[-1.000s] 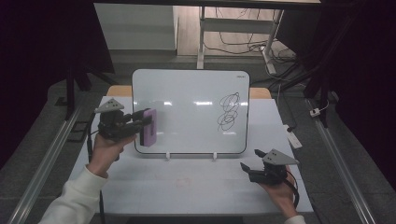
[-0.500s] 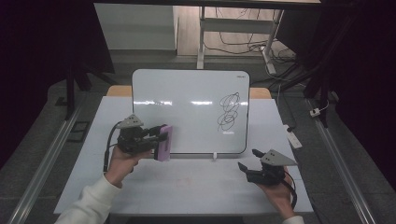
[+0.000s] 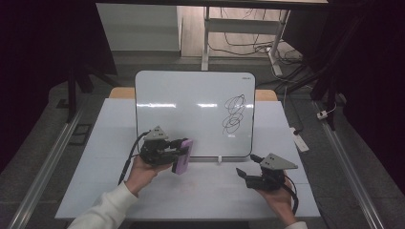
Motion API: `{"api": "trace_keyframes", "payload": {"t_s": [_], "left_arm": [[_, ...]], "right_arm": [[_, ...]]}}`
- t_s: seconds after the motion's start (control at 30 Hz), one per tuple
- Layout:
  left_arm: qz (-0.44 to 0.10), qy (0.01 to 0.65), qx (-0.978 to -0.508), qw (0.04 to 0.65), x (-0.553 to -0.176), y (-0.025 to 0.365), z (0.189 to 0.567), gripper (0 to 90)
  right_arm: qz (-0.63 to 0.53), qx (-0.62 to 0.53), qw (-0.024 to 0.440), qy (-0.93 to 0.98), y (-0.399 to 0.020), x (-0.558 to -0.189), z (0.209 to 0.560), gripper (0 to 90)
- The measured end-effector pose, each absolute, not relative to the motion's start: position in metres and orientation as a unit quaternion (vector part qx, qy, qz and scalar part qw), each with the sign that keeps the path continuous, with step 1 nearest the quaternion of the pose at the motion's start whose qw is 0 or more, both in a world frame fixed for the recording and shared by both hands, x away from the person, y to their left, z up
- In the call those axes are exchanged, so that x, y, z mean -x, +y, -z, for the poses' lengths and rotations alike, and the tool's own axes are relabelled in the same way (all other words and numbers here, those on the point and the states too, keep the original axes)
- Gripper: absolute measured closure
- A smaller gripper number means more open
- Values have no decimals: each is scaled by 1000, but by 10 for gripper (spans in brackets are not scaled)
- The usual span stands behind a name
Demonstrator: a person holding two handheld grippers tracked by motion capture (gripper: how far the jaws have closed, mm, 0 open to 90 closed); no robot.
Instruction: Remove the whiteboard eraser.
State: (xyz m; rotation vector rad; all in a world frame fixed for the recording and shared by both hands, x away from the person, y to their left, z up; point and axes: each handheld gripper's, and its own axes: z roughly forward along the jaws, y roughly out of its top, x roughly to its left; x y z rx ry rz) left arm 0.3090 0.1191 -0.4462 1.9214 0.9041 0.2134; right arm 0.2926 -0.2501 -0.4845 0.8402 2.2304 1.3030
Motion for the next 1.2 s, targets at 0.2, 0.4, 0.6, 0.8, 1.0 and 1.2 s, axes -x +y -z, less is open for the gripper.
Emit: {"api": "trace_keyframes", "payload": {"t_s": [0.2, 0.4, 0.6, 0.8, 1.0, 1.2], "left_arm": [[-84, 364, -793, 481, -313, 106, 448, 589], [-85, 357, -797, 480, -315, 97, 449, 589], [-83, 348, -800, 482, -316, 84, 452, 589], [-80, 337, -803, 484, -317, 69, 454, 589], [-79, 331, -806, 484, -316, 62, 457, 589], [-82, 329, -805, 487, -315, 60, 457, 589]], "right_arm": [[-484, -307, 194, 796, -242, -292, 482, 253], [-484, -305, 186, 799, -233, -292, 482, 253], [-492, -297, 168, 801, -220, -291, 482, 252], [-504, -299, 152, 796, -205, -293, 480, 252], [-511, -303, 134, 793, -189, -295, 481, 248], [-506, -304, 130, 797, -173, -295, 485, 240]]}}
